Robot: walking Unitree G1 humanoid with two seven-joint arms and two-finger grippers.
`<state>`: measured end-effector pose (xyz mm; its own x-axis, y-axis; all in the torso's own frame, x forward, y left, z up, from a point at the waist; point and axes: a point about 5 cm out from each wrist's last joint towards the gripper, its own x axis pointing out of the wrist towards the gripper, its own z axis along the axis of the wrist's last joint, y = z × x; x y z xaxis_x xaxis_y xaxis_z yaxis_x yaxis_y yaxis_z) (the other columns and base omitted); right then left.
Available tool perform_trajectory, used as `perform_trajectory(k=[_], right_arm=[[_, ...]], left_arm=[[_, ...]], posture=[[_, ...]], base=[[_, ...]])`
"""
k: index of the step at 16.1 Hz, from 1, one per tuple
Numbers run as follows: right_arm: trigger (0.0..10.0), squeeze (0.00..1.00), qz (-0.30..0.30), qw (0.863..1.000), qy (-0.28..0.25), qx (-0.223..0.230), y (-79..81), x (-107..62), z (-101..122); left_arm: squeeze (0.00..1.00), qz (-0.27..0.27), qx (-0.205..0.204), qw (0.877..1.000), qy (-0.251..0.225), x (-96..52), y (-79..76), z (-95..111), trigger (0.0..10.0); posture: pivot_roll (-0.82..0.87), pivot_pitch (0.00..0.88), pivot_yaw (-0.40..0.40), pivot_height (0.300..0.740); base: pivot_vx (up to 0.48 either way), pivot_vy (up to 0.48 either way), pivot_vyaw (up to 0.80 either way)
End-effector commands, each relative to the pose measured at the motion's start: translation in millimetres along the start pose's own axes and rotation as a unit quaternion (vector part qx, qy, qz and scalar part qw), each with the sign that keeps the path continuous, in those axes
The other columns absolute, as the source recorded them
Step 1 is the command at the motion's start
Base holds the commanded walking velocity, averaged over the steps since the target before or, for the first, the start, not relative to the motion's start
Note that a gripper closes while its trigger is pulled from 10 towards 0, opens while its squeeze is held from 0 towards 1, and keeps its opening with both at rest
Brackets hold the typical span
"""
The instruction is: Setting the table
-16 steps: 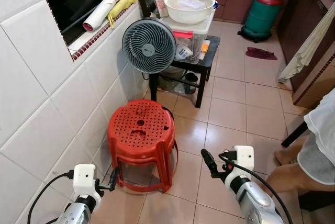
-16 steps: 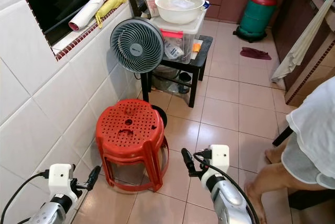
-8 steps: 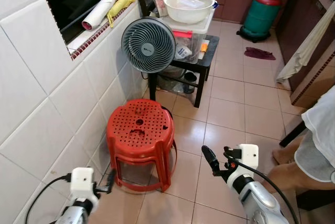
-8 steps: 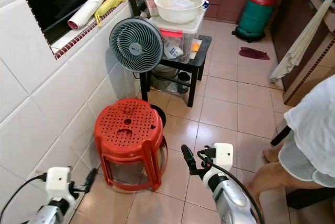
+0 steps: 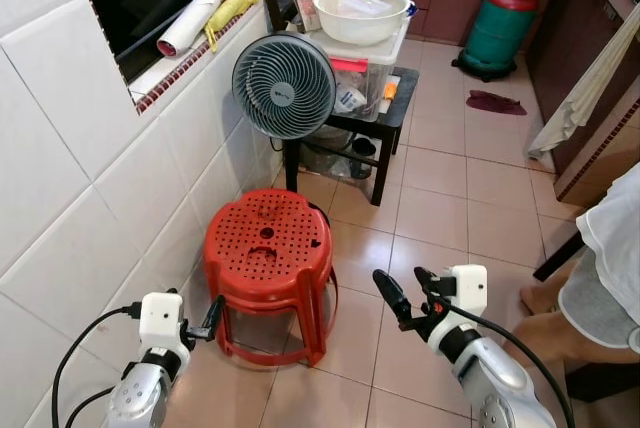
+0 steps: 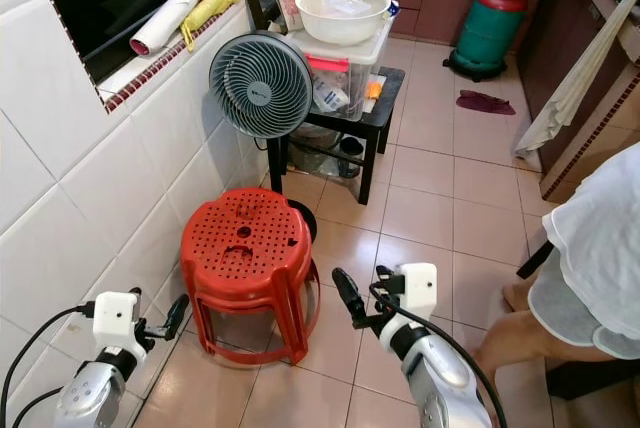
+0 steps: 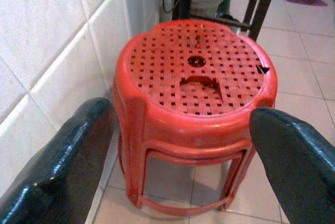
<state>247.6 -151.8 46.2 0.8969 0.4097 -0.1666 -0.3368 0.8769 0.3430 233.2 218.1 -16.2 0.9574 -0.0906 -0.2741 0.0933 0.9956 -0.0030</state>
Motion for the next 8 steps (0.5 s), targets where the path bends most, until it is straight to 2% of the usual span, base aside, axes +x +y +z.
perform_trajectory(k=[1,3,5,6,7,8], right_arm=[[10.0,0.0,0.004,1.0,-0.015,-0.016,1.7,2.8,9.4],[10.0,0.0,-0.004,0.999,-0.032,-0.028,1.3,2.4,17.2],[10.0,0.0,-0.003,0.998,-0.045,-0.046,4.5,-3.3,25.3],[10.0,0.0,-0.006,0.998,-0.048,-0.044,4.2,-6.0,27.0],[10.0,0.0,-0.01,0.998,-0.044,-0.039,2.8,-8.8,23.8],[10.0,0.0,-0.011,0.998,-0.039,-0.04,2.2,-8.6,20.9]], left_arm=[[0.0,0.01,-0.001,1.0,0.009,0.0,3.1,-1.9,10.0],[0.0,0.023,-0.008,1.0,0.014,-3.2,7.4,-5.4,10.0],[0.0,0.035,-0.002,0.999,-0.001,-7.0,17.6,-2.7,10.0],[0.0,0.036,0.005,0.998,-0.053,-6.7,22.6,11.3,10.0],[0.0,0.024,0.019,0.989,-0.147,-0.7,16.7,44.4,10.0],[0.0,0.015,0.026,0.983,-0.179,1.4,8.9,61.3,10.0]], posture=[[-0.09,0.075,-0.012,0.74],[-0.09,0.075,-0.012,0.74],[-0.09,0.079,-0.009,0.74],[-0.1,0.083,-0.011,0.74],[-0.09,0.086,-0.012,0.74],[-0.09,0.086,-0.013,0.74]], base=[[0.0,0.0,0.0],[0.0,0.0,0.0],[0.0,0.0,0.0],[0.0,0.0,0.0],[0.0,0.0,0.0],[0.0,0.0,0.0]])
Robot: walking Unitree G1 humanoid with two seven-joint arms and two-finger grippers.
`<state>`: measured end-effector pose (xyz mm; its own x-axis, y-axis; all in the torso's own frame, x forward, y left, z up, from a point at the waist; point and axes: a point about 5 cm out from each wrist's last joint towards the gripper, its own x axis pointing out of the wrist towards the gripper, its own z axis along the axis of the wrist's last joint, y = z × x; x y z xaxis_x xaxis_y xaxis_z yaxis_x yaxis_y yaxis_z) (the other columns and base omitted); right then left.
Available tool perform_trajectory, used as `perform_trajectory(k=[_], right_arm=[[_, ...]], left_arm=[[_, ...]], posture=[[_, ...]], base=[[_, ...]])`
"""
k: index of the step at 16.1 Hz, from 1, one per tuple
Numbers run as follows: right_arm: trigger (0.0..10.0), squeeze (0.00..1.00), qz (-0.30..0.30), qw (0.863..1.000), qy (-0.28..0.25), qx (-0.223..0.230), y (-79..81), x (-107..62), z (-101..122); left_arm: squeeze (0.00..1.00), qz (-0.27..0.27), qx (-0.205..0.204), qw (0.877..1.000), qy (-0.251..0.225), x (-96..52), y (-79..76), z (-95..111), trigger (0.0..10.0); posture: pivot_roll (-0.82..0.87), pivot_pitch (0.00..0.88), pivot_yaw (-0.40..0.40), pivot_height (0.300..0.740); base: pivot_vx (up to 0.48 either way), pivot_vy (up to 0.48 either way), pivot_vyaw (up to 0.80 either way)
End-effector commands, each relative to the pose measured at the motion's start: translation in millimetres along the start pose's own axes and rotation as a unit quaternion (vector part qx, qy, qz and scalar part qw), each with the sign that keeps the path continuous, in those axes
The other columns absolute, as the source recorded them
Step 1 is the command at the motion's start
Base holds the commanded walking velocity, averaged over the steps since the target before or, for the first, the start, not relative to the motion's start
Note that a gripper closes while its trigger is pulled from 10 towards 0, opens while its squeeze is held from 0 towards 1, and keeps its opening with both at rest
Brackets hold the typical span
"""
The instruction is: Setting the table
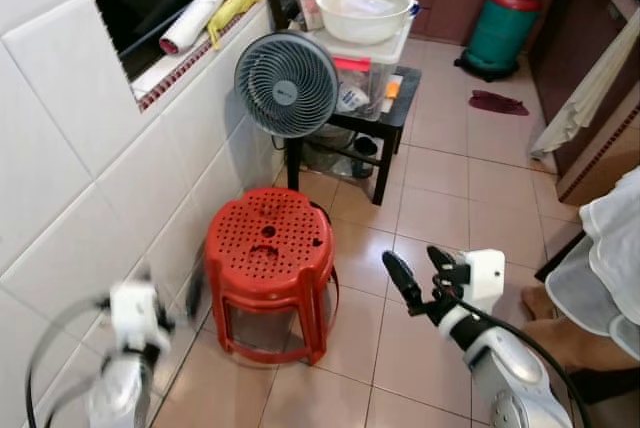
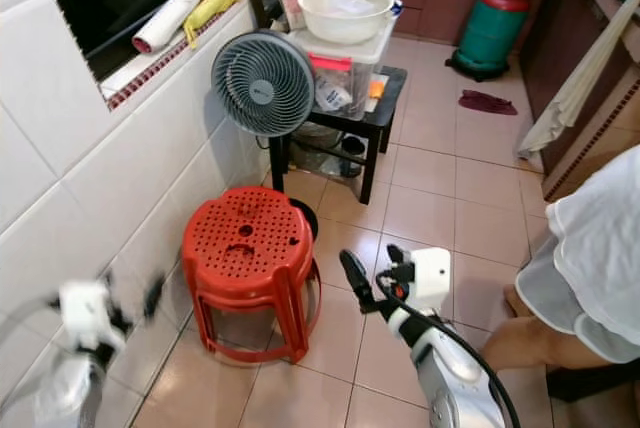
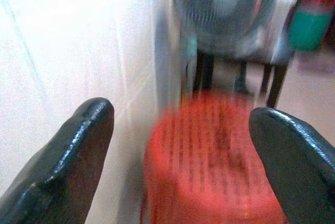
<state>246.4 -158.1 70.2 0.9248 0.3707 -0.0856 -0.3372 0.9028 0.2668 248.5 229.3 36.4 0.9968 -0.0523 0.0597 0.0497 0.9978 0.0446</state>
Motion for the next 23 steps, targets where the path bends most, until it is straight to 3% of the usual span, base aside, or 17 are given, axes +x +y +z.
perform_trajectory(k=[1,2,4,7,9,10,12,14,17,19,23], right_arm=[[10.0,0.0,-0.002,1.0,0.013,-0.002,0.0,-0.6,-5.0],[10.0,0.0,0.0,1.0,0.014,-0.003,0.6,-0.2,-4.7],[10.0,0.0,0.002,1.0,0.001,-0.003,4.6,2.4,3.8],[10.0,0.0,-0.019,1.0,-0.016,-0.004,2.6,1.6,11.8],[10.0,0.0,-0.024,0.999,-0.027,-0.01,4.9,9.7,16.0],[10.0,0.0,-0.013,0.999,-0.034,-0.013,9.6,17.7,22.5],[10.0,0.0,-0.011,0.999,-0.024,-0.021,11.1,23.7,23.9],[10.0,0.0,0.001,0.999,-0.011,-0.039,9.0,26.2,19.4],[10.0,0.0,-0.016,1.0,-0.006,-0.023,4.1,22.9,16.9],[10.0,0.0,-0.02,1.0,-0.002,-0.022,3.7,21.3,15.0],[10.0,0.0,-0.019,1.0,0.002,-0.018,10.0,21.2,11.8]], left_arm=[[0.0,-0.025,0.006,0.998,-0.052,13.5,-20.8,30.0,10.0],[0.0,-0.028,0.005,0.998,-0.057,15.3,-25.9,34.5,10.0],[0.0,-0.055,0.005,0.995,-0.086,23.7,-61.0,70.5,10.0],[0.0,-0.06,-0.004,0.995,-0.074,25.4,-75.3,84.1,10.0],[0.0,-0.049,-0.001,0.997,-0.053,23.6,-67.6,83.9,10.0],[0.0,-0.034,0.001,0.999,-0.03,12.6,-60.7,84.8,10.0],[0.0,-0.026,0.036,0.999,-0.01,2.3,-50.8,78.0,10.0],[0.0,0.008,0.012,1.0,0.021,-5.3,-40.7,66.0,10.0],[0.0,0.023,0.016,0.998,0.048,-12.9,-47.5,58.6,10.0],[0.0,0.005,-0.006,0.998,0.055,-11.3,-53.7,55.3,10.0],[0.0,-0.005,0.002,0.998,0.058,-8.3,-55.9,50.8,10.0]], posture=[[-0.09,0.09,-0.012,0.74],[-0.09,0.096,-0.008,0.74],[-0.1,0.121,0.016,0.74],[-0.12,0.152,0.047,0.74],[-0.12,0.149,0.031,0.74],[-0.09,0.122,-0.014,0.74],[-0.07,0.103,-0.018,0.74],[-0.06,0.111,-0.029,0.74],[-0.04,0.096,-0.042,0.74],[-0.03,0.103,-0.044,0.74],[-0.05,0.141,-0.048,0.74]], base=[[0.0,0.0,0.0],[0.0,0.0,0.0],[0.0,0.0,0.0],[0.0,0.0,0.0],[0.0,0.0,0.0],[0.0,0.0,0.0],[0.0,0.0,0.0],[0.0,0.0,0.0],[0.0,0.0,-0.73],[0.0,0.0,-0.8],[0.0,0.0,-0.4]])
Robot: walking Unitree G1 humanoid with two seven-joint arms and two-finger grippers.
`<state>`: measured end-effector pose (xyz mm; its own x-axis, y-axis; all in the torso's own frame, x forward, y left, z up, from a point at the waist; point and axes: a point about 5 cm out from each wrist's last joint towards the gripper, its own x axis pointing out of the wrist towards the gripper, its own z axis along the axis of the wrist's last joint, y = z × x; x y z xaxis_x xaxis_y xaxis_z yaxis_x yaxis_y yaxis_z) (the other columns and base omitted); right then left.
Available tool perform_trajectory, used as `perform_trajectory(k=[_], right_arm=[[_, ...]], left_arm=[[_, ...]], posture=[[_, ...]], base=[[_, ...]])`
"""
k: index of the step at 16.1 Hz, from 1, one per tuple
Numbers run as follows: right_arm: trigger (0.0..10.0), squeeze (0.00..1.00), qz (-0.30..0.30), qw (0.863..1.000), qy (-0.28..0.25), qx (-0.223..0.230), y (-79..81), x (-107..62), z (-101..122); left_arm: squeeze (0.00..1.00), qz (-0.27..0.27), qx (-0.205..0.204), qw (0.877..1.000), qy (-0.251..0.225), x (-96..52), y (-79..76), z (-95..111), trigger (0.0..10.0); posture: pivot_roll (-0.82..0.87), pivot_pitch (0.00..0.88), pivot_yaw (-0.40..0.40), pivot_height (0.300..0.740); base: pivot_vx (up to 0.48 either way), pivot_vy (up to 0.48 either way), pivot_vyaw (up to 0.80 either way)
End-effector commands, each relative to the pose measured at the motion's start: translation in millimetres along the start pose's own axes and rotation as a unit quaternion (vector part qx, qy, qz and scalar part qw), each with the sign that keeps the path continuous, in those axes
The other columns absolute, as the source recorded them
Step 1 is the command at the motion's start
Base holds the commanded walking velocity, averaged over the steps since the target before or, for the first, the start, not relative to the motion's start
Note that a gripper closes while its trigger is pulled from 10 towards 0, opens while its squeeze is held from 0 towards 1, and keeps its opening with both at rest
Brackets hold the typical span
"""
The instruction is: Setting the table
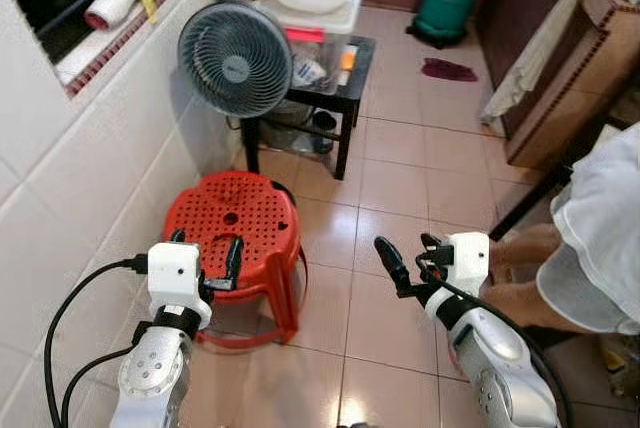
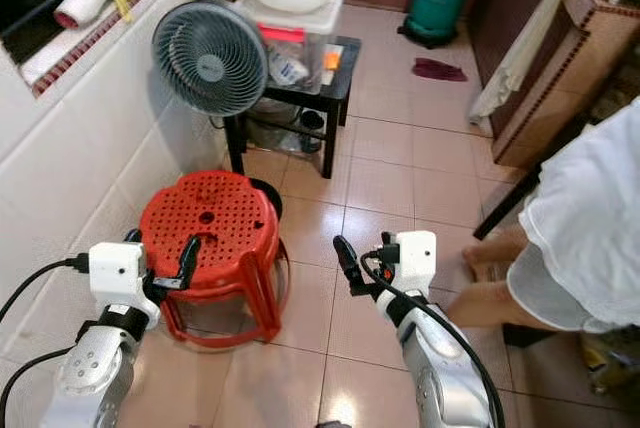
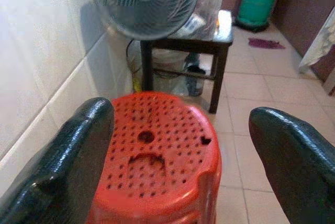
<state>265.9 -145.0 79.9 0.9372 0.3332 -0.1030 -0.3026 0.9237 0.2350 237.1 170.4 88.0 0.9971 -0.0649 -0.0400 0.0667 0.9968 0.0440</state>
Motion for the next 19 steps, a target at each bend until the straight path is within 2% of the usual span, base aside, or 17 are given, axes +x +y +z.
perform_trajectory(k=[1,6,12,16,19], right_arm=[[10.0,0.0,-0.002,1.0,-0.002,-0.001,1.7,-2.8,1.5],[10.0,0.0,-0.038,0.999,-0.022,0.013,-2.8,-6.3,-1.3],[10.0,0.0,-0.086,0.994,-0.053,0.037,-1.1,-10.7,-5.7],[10.0,0.0,-0.095,0.993,-0.056,0.04,-2.3,-9.2,-5.8],[10.0,0.0,-0.082,0.995,-0.045,0.026,-4.3,-10.9,-4.2]], left_arm=[[0.0,0.002,0.004,1.0,0.01,-1.3,1.3,-5.0,10.0],[0.0,-0.01,0.016,1.0,0.007,8.6,3.2,-8.4,10.0],[0.0,-0.054,0.041,0.998,0.011,23.1,0.2,-14.1,10.0],[0.0,-0.058,0.044,0.997,0.011,24.6,-1.6,-16.7,10.0],[0.0,-0.031,0.036,0.999,0.016,18.8,3.9,-22.3,10.0]], posture=[[-0.05,0.142,-0.048,0.74],[-0.06,0.129,0.0,0.74],[-0.1,0.107,0.111,0.74],[-0.1,0.109,0.104,0.74],[-0.09,0.125,0.057,0.74]], base=[[0.0,0.0,0.0],[0.0,0.0,0.0],[0.0,0.0,0.0],[0.0,0.0,0.0],[0.0,0.0,-0.8]])
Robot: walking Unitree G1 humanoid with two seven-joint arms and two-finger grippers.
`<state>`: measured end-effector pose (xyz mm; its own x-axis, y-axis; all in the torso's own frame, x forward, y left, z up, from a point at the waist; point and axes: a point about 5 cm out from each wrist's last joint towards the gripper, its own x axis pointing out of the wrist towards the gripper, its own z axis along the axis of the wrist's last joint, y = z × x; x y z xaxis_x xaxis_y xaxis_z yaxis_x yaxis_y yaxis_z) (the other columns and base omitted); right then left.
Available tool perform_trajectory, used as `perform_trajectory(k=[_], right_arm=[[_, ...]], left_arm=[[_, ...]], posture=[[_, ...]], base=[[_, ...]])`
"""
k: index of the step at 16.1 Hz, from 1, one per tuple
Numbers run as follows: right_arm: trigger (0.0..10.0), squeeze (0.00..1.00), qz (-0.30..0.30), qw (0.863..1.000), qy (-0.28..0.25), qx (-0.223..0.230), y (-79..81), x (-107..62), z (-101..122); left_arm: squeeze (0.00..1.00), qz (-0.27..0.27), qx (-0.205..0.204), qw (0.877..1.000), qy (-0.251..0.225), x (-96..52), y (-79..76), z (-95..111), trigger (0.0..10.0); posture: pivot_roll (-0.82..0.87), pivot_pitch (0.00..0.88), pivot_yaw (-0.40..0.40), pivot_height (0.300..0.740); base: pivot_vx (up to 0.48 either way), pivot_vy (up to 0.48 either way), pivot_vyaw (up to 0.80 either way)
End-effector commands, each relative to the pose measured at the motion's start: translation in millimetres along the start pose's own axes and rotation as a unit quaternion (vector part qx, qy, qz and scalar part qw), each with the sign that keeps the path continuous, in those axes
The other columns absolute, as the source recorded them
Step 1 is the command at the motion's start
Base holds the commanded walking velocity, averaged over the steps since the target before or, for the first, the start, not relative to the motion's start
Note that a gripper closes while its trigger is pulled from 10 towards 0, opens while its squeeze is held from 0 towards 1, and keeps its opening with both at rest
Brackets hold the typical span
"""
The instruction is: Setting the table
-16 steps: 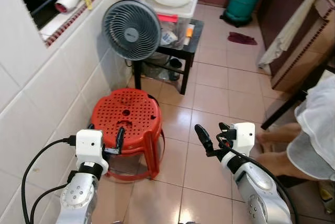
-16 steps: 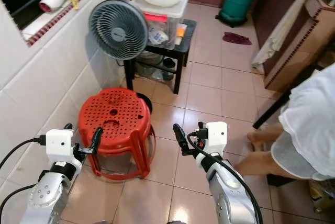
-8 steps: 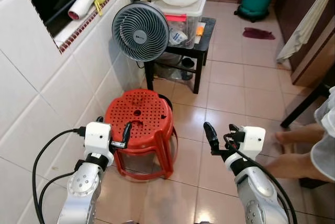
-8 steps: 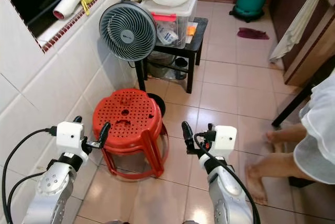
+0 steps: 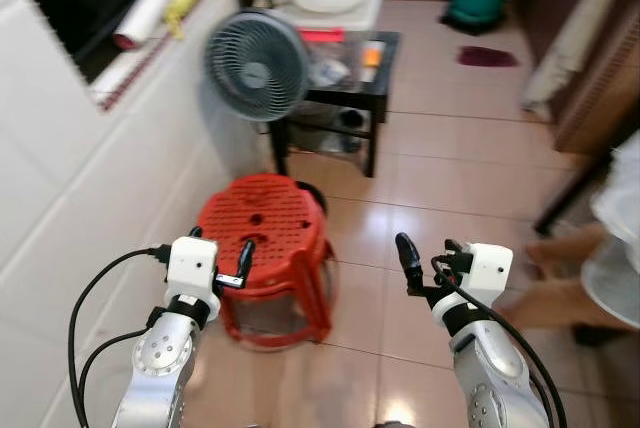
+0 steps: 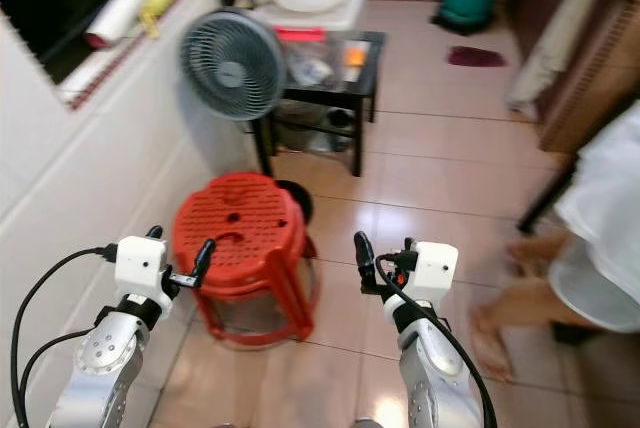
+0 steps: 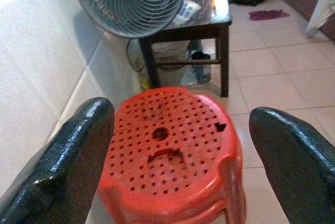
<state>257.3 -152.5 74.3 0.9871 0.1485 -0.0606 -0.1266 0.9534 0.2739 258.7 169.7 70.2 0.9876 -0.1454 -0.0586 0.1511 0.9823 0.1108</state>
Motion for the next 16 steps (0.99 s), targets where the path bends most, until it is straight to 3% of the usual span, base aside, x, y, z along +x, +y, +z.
perform_trajectory(k=[1,4,11,16], right_arm=[[10.0,0.0,0.006,1.0,0.002,-0.005,0.3,-1.2,1.5],[10.0,0.0,0.017,1.0,0.014,-0.013,-2.5,-1.0,2.4],[10.0,0.0,0.025,0.999,0.021,-0.02,-2.8,-1.0,4.2],[10.0,0.0,0.017,1.0,0.02,-0.017,-3.6,-6.3,3.9]], left_arm=[[0.0,0.016,0.001,1.0,0.012,-5.1,4.3,-6.7,10.0],[0.0,0.043,0.0,0.999,0.024,-12.1,8.1,-13.5,10.0],[0.0,0.055,-0.003,0.998,0.027,-8.8,10.3,-10.0,10.0],[0.0,0.048,0.0,0.999,0.027,-6.8,8.7,-6.3,10.0]], posture=[[-0.09,0.127,0.054,0.74],[-0.09,0.143,0.015,0.74],[-0.1,0.145,0.008,0.74],[-0.11,0.155,0.019,0.74]], base=[[0.0,0.0,-0.8],[0.0,0.0,-0.8],[-0.037,0.0,-0.78],[-0.28,0.0,-0.09]])
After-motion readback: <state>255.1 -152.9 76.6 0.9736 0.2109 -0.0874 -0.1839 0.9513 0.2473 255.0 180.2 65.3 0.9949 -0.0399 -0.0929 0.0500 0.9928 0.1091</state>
